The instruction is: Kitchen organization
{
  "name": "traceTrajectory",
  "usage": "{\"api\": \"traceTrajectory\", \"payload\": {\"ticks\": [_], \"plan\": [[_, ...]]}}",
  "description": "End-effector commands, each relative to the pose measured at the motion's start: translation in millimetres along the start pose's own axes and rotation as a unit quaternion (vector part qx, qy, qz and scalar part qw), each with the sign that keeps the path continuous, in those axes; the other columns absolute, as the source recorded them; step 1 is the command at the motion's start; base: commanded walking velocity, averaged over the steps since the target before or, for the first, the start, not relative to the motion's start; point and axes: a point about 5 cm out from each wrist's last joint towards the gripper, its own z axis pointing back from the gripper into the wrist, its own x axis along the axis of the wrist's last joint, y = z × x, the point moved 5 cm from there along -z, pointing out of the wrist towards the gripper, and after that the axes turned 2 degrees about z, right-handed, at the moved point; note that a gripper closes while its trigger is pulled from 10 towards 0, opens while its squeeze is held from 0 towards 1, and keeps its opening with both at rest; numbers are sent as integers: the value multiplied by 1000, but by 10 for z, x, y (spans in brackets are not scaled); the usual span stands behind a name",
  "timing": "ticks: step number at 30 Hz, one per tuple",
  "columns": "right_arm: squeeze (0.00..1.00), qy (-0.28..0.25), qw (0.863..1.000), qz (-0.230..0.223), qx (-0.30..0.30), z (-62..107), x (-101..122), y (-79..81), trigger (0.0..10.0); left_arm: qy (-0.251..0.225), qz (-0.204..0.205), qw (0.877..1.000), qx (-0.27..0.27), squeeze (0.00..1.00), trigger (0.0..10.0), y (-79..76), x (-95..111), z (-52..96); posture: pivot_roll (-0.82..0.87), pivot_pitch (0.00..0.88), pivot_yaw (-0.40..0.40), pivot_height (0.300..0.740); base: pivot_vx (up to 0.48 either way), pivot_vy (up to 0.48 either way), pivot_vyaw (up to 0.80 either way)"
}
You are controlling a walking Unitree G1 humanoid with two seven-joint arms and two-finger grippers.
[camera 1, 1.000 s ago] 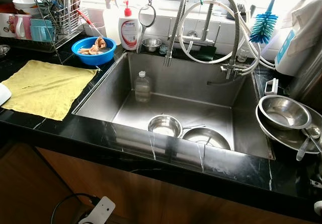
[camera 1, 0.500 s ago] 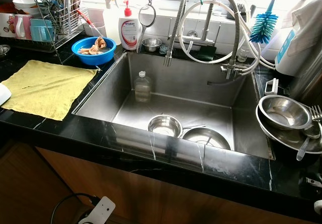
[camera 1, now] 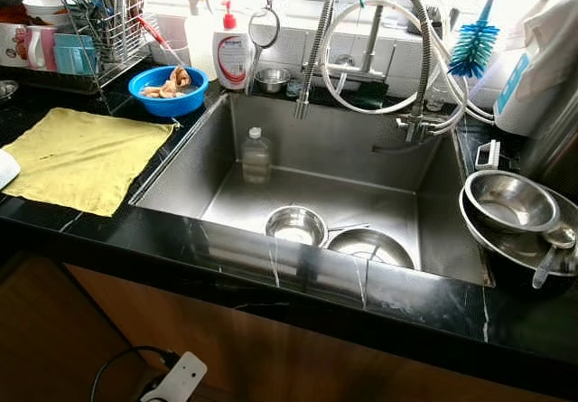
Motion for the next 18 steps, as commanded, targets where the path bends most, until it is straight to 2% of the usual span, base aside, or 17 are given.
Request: {"api": "traceTrajectory", "payload": {"ticks": [1, 2, 4, 7, 11, 14, 18], "plan": [[0, 44, 993, 2, 106, -26, -69, 392, 10000, -3, -7, 1000, 2, 0, 10000, 16, 11, -2, -58, 0, -25, 740, 0, 0, 0], [0, 44, 993, 2, 106, -26, -69, 392, 10000, -3, -7, 1000, 2, 0, 10000, 16, 11, -2, -58, 0, -25, 740, 0, 0, 0], [0, 71, 977, -1, 201, 45, -127, 755, 10000, -3, -6, 1000, 3, 0, 10000, 14, 12, -2, -53, 0, -28, 740, 0, 0, 0], [0, 76, 969, -7, 234, 60, -131, 892, 10000, -3, -5, 1000, 3, 0, 10000, 13, 13, -2, -50, 0, -31, 740, 0, 0, 0], [0, 107, 958, 20, 264, 4, -224, 994, 10000, -2, -3, 1000, 4, 0, 10000, 10, 10, -1, -52, 0, -31, 740, 0, 0, 0], [0, 113, 957, 25, 266, -16, -237, 1002, 10000, -2, -2, 1000, 4, 0, 10000, 10, 9, -1, -52, 0, -30, 740, 0, 0, 0], [0, 155, 955, 41, 249, -235, -416, 1035, 10000, 0, 0, 1000, 3, 0, 10000, 9, 3, -1, -54, 0, -25, 740, 0, 0, 0]]}}
